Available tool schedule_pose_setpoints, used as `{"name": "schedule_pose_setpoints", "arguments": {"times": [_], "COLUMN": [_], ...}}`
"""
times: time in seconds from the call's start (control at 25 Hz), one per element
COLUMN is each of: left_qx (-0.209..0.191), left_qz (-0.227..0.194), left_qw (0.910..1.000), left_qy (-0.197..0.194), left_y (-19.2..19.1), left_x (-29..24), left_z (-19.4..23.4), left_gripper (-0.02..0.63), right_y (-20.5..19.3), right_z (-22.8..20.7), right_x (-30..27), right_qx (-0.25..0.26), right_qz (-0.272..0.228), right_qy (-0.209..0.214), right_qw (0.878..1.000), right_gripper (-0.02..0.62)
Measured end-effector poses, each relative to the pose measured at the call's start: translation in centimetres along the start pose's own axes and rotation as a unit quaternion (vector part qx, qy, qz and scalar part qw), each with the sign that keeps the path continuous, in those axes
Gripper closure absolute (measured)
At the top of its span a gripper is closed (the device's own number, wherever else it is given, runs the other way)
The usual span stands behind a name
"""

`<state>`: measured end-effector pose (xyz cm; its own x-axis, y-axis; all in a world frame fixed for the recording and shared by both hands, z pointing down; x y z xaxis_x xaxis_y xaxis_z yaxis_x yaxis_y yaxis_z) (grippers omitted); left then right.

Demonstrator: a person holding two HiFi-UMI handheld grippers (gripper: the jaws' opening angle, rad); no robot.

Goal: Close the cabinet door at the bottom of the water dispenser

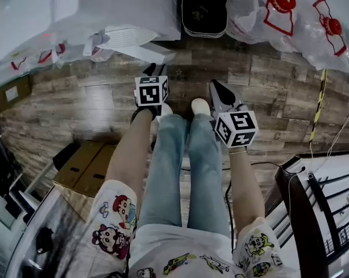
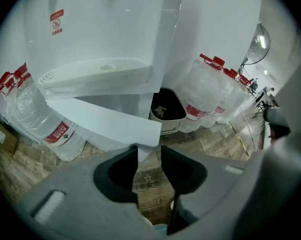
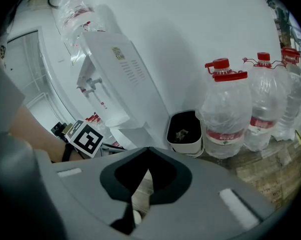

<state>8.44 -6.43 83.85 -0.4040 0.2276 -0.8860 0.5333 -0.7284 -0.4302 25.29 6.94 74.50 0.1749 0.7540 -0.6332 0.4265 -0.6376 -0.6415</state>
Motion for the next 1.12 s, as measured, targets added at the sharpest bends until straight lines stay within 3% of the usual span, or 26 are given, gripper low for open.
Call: {"name": "schedule_pose_setpoints", "arguments": {"times": [0.8,1.12], "left_qx": [-0.039,-0.043], "left_qz": [-0.006,-0.012], "left_qw": [0.9990,0.9984], "left_qy": [-0.022,-0.034], "left_y": [6.9,8.3], "left_x": [-4.8,-5.9], "left_z": [-1.9,-2.3], "left_gripper": [0.416,0.365], "right_y": [2.1,2.4], "right_z": [-4.3,-4.8], "right_x": [-1.3,-1.7], "right_qx": [-0.031,-0.038], "right_qz": [-0.004,-0.006], "right_qy": [-0.021,-0.024], "right_qw": [0.999,0.999], "right_gripper": [0.584,0.584]}}
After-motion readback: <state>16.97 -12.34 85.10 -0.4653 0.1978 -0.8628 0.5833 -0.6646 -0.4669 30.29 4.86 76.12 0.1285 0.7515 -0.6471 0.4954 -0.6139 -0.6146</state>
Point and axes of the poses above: the fingertips, and each gripper's own axes: x backward along the fingers, z to its left, y out of its top, the point moved 5 cm from there along x, backward along the fingers, and after that the axes turned 3 degrees about -y, right-handed, at the moved point
